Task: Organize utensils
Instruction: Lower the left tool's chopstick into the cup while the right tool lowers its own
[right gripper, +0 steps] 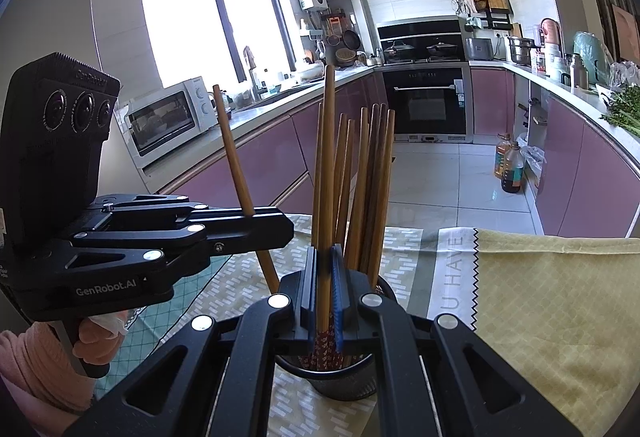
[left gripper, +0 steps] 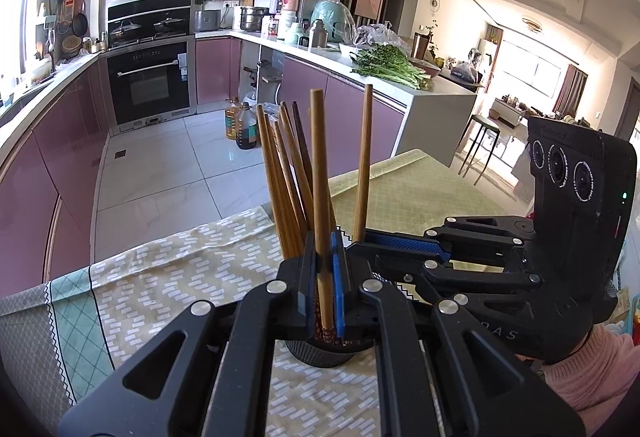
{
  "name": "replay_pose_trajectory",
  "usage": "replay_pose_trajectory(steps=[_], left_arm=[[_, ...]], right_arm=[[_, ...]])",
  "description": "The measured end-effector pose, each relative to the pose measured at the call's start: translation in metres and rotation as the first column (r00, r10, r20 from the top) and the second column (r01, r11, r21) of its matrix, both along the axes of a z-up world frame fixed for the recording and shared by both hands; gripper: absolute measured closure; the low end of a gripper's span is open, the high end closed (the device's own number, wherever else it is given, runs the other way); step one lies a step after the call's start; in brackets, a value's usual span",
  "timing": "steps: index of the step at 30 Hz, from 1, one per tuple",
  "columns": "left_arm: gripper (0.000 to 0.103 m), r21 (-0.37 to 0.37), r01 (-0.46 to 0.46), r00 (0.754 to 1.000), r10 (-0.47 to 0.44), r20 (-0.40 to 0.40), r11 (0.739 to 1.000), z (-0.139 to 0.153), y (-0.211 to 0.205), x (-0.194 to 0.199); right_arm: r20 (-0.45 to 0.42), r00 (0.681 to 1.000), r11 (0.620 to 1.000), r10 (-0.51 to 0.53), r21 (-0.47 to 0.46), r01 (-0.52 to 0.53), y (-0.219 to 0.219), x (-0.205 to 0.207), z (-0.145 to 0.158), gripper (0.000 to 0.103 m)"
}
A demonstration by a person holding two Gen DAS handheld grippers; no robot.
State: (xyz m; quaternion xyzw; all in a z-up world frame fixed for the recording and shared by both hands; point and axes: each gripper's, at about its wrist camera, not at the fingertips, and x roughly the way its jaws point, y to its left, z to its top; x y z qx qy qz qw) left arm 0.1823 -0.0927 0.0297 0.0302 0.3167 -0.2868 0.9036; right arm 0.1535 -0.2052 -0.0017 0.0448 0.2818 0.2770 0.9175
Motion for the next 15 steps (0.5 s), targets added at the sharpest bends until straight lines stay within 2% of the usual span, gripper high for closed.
replay_pose_trajectory(steps=[15], left_arm=[[0.095,0.011,-0.017,0.999,0.017,-0.029,1.000,-0.017,-0.003,0.015]], right_arm=[[-0.032,0.999,1.000,-0.009,0.030,0.010,-0.002,0.013,-0.004,0.097]])
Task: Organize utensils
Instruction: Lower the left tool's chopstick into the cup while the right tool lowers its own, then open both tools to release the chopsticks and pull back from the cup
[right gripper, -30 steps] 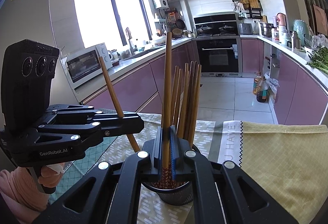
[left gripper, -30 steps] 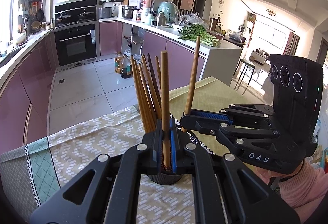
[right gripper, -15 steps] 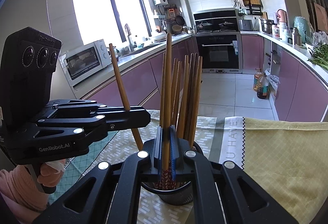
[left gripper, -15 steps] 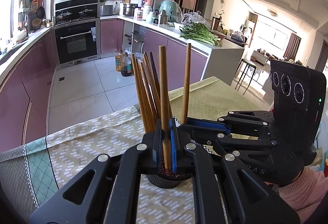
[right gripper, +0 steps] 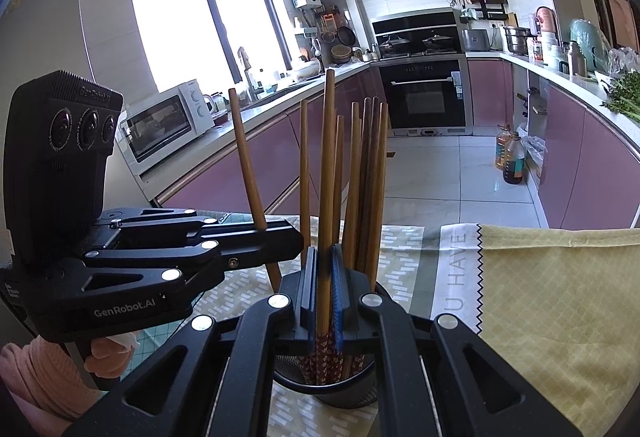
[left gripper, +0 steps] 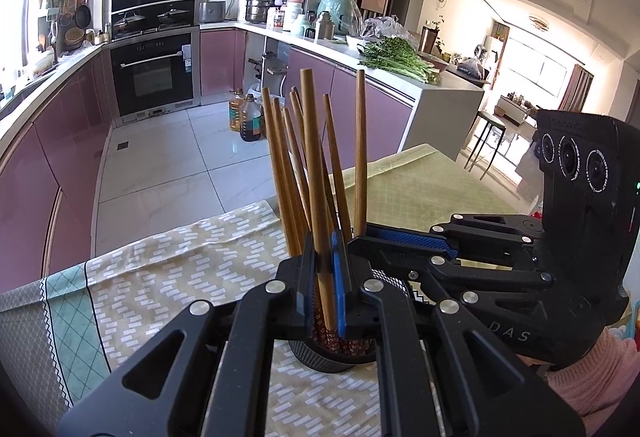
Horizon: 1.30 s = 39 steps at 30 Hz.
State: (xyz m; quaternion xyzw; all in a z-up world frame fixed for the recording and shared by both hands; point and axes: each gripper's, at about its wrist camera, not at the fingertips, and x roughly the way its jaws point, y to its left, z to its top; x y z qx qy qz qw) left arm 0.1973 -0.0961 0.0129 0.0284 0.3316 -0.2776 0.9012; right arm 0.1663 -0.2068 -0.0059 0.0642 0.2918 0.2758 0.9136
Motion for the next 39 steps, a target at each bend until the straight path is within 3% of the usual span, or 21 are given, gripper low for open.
replay_pose_trajectory(steps=[20,25,27,28,30,31,32,33,34,36,39], left_arm=[[0.092,-0.015,-0.008,1.000,0.008,-0.021,1.000,-0.014,0.006,0.001],[0.070,-0.034,-0.048,0.999,0.048,0.008,0.998,-0.014,0.018,-0.008],[0.063,-0.054,-0.076,0.997,0.078,0.023,0.996,-0.013,0.028,-0.014],[0.055,-0.062,-0.091,0.995,0.094,0.036,0.994,-0.014,0.032,-0.019],[0.047,-0.065,-0.133,0.988,0.138,0.069,0.989,-0.014,0.043,-0.029],[0.039,-0.063,-0.153,0.984,0.158,0.086,0.986,-0.015,0.049,-0.036],[0.027,-0.063,-0.170,0.979,0.175,0.099,0.983,-0.015,0.053,-0.040],[0.022,-0.064,-0.198,0.972,0.204,0.119,0.978,-0.016,0.059,-0.047],[0.019,-0.068,-0.216,0.966,0.223,0.134,0.974,-0.015,0.065,-0.053],[0.016,-0.063,-0.254,0.951,0.261,0.164,0.965,-0.016,0.074,-0.064],[0.006,-0.068,-0.314,0.923,0.322,0.210,0.947,-0.017,0.087,-0.080]], right_arm=[[-0.019,0.999,0.999,-0.030,0.034,0.031,-0.005,0.009,-0.002,0.095],[-0.017,0.999,0.999,-0.031,0.042,0.032,-0.008,0.001,-0.002,0.091],[-0.004,0.999,0.999,-0.032,0.037,0.032,-0.008,-0.005,-0.001,0.083],[0.003,0.999,0.999,-0.035,0.035,0.035,-0.008,-0.009,-0.001,0.081],[0.024,0.999,0.999,-0.044,0.027,0.043,-0.008,-0.019,0.001,0.072],[0.034,0.998,0.999,-0.050,0.023,0.049,-0.008,-0.023,0.001,0.068],[0.046,0.997,0.998,-0.059,0.022,0.058,-0.008,-0.028,0.002,0.057],[0.054,0.997,0.998,-0.061,0.022,0.060,-0.009,-0.032,0.002,0.052],[0.066,0.996,0.998,-0.064,0.017,0.063,-0.007,-0.038,0.001,0.051],[0.089,0.993,0.997,-0.076,0.002,0.077,-0.005,-0.047,0.001,0.036],[0.125,0.988,0.995,-0.094,-0.013,0.097,-0.001,-0.059,0.000,0.023]])
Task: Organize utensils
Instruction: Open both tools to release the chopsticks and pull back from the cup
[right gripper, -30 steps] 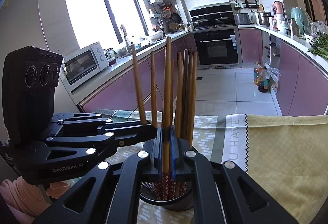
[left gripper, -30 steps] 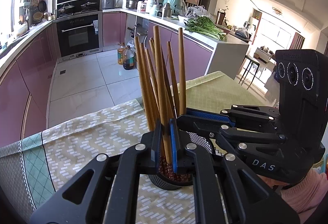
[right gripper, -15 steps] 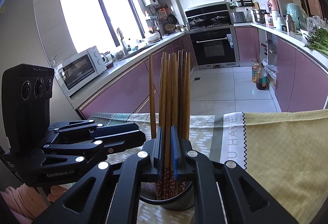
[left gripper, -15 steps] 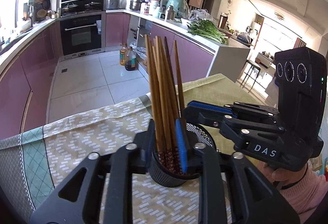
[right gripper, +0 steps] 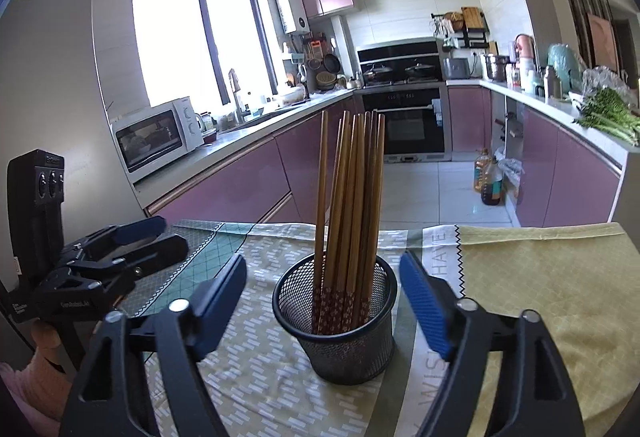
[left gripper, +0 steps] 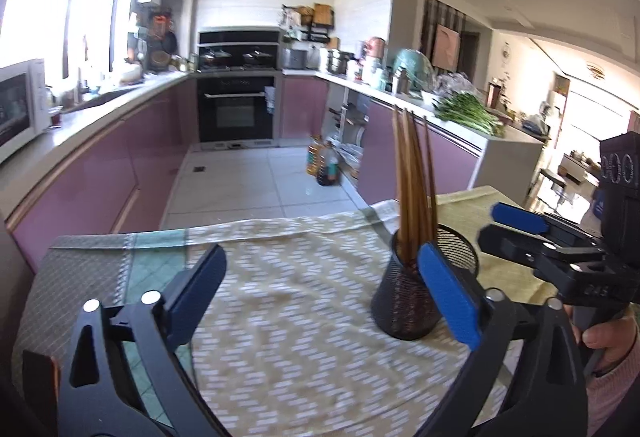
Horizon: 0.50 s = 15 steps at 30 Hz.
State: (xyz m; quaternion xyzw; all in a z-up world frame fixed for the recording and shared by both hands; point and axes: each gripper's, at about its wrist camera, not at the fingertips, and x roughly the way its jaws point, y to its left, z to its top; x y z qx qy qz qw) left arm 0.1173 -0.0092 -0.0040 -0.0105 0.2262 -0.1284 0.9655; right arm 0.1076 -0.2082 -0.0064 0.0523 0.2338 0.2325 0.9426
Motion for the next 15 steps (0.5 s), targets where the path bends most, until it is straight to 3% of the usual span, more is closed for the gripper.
replay_pose_trajectory(steps=[3,6,11,15], left_arm=[[0.006,-0.005,-0.027,0.999,0.027,0.026,1.000,-0.001,0.011,-0.015],[0.006,0.011,-0.065,0.996,0.064,0.057,0.998,-0.001,0.014,-0.027],[0.006,-0.034,-0.089,0.993,0.092,0.080,0.995,-0.001,0.023,-0.043],[0.006,-0.028,-0.116,0.987,0.119,0.109,0.993,-0.002,0.023,-0.054]], right_arm=[[0.039,0.999,0.999,-0.026,-0.041,0.028,0.007,-0.014,-0.001,0.011],[0.074,0.997,0.997,-0.037,-0.060,0.041,0.012,-0.026,-0.002,0.007],[0.126,0.990,0.995,-0.067,-0.064,0.075,0.016,-0.044,-0.002,0.007],[0.158,0.983,0.993,-0.094,-0.058,0.104,0.015,-0.056,-0.003,0.007]])
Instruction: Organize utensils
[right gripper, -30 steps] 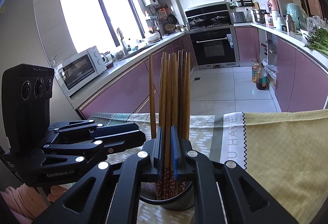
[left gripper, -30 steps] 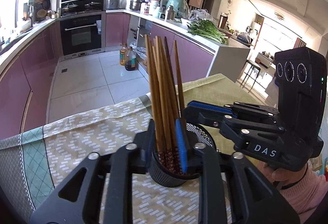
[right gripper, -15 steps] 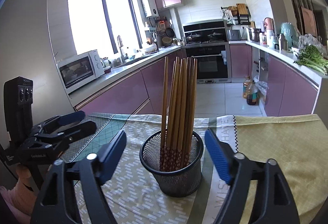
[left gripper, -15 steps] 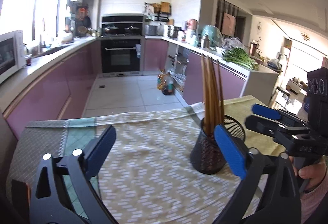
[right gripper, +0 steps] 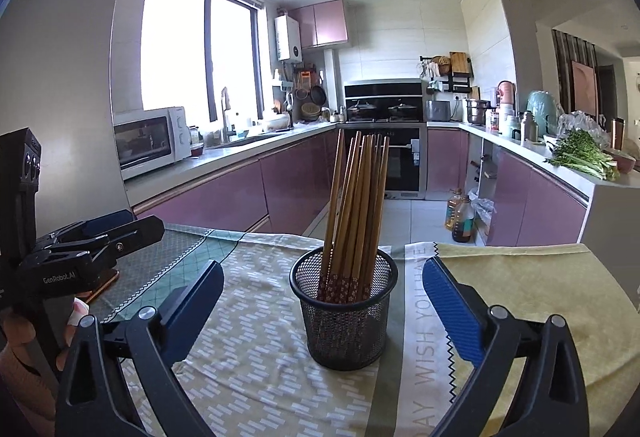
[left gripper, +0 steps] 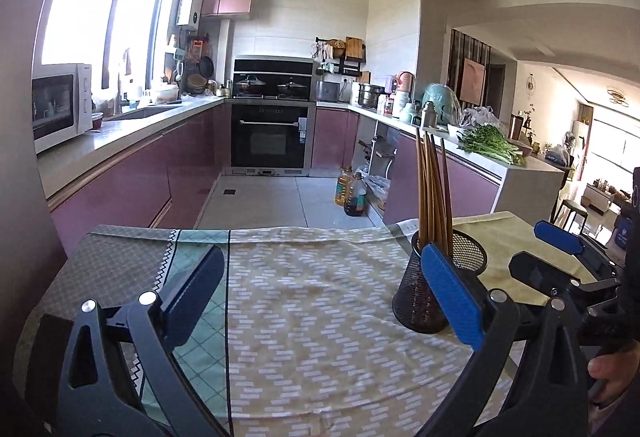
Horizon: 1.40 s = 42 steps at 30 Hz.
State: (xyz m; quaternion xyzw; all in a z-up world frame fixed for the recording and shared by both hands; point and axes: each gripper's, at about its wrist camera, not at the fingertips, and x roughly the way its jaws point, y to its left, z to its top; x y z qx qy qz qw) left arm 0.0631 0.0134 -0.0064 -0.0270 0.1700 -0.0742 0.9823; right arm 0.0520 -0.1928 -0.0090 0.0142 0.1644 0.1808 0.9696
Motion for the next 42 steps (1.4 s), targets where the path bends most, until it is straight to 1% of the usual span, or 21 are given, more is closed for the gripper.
replay_pose_trajectory(steps=[5,9,18,26,31,42], left_arm=[[0.006,-0.004,-0.014,0.999,0.015,0.035,1.000,-0.002,-0.001,-0.013],[0.006,0.017,-0.046,0.997,0.045,0.064,0.999,-0.003,-0.002,-0.021],[0.006,0.055,-0.077,0.993,0.071,0.097,0.995,-0.004,-0.004,-0.033],[0.006,0.058,-0.087,0.990,0.080,0.116,0.995,-0.003,-0.004,-0.039],[0.006,0.074,-0.102,0.987,0.092,0.128,0.992,-0.003,-0.006,-0.042],[0.006,0.085,-0.105,0.986,0.092,0.137,0.991,-0.003,-0.010,-0.045]], right_arm=[[0.031,0.999,0.999,-0.038,-0.003,0.038,-0.001,-0.013,-0.001,0.007],[0.063,0.996,0.998,-0.057,-0.014,0.058,0.000,-0.023,0.000,0.007],[0.096,0.993,0.997,-0.070,-0.025,0.073,0.006,-0.031,0.000,0.007],[0.099,0.992,0.997,-0.074,-0.026,0.077,0.008,-0.033,-0.002,0.007],[0.099,0.992,0.996,-0.077,-0.026,0.080,0.008,-0.033,-0.002,0.007],[0.097,0.992,0.996,-0.079,-0.023,0.081,0.007,-0.031,-0.004,0.007]])
